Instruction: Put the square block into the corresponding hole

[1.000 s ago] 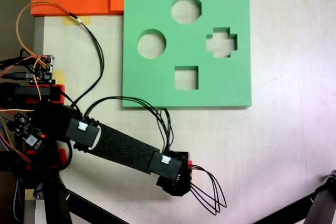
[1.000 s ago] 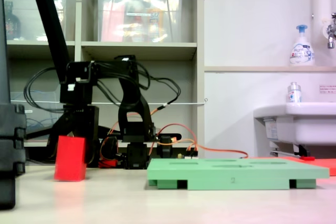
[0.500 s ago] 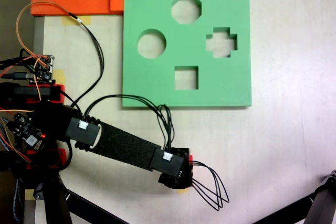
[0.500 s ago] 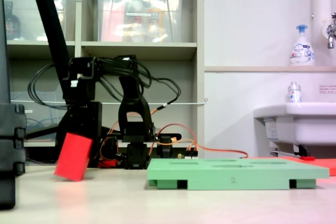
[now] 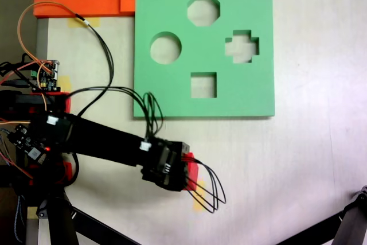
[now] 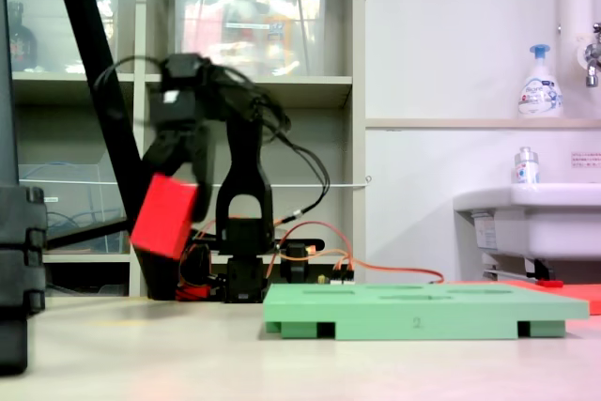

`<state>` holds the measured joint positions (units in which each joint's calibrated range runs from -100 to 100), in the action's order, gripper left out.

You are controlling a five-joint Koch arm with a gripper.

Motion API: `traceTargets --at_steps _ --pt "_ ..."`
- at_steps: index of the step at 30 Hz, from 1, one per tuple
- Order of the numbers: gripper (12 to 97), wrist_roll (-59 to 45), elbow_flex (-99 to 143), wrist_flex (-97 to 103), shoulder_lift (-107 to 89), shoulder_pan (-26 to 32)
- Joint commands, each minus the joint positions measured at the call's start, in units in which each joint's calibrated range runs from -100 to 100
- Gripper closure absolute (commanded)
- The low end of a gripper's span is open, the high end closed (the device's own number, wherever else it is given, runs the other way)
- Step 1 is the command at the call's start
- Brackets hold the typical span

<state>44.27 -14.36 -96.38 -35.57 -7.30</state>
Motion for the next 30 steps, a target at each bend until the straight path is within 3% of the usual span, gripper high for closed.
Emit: traceTargets --at_steps 1,8,12,30 --pt "87.3 4.64 -3.89 -3.62 -7.45 3.37" --pt "87.2 15.58 -10.17 -3.62 -4.10 14.46" --pt "87.2 17.68 -14.16 -0.54 3.86 17.53" --pt "87.2 17.53 -24.23 1.00 27.75 20.12"
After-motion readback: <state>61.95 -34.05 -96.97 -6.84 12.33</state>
